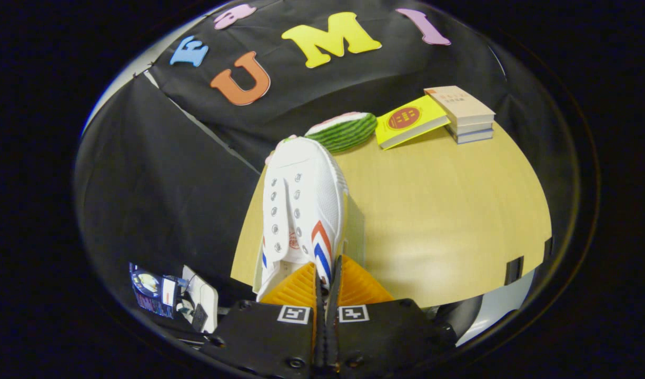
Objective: Open the storage box then place both shoes into the box .Put the left shoe in first, then the right shoe, with the right side of both shoes facing outward in a uniform manner.
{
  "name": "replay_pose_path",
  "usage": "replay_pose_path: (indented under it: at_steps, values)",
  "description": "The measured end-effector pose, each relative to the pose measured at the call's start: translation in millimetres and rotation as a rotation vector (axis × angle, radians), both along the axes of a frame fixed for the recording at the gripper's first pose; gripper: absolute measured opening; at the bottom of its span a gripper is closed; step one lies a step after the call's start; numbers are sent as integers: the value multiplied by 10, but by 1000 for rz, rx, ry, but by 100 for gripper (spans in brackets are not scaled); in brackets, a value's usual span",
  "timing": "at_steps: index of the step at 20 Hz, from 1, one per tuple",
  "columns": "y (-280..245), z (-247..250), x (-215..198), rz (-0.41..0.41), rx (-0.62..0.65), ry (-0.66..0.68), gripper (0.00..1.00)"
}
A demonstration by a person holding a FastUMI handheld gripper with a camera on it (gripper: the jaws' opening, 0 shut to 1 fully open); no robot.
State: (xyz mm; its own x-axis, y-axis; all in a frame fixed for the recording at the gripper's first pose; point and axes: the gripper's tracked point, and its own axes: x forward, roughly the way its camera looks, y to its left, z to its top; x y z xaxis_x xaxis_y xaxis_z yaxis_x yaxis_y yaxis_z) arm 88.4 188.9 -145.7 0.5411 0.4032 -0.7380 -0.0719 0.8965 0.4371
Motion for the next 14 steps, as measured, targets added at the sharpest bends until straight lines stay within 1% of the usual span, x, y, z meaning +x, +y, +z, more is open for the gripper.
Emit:
replay_pose_path:
  at_steps: [2,6,11,13,14]
  values:
    - [196,-180,21,4,0,34,7]
    - [323,-601,42,15,-62,101,7]
    - [426,-826,195,-30,-60,136,7]
    - [430,-896,201,-41,-72,151,9]
    - [423,-937,190,-36,-86,163,14]
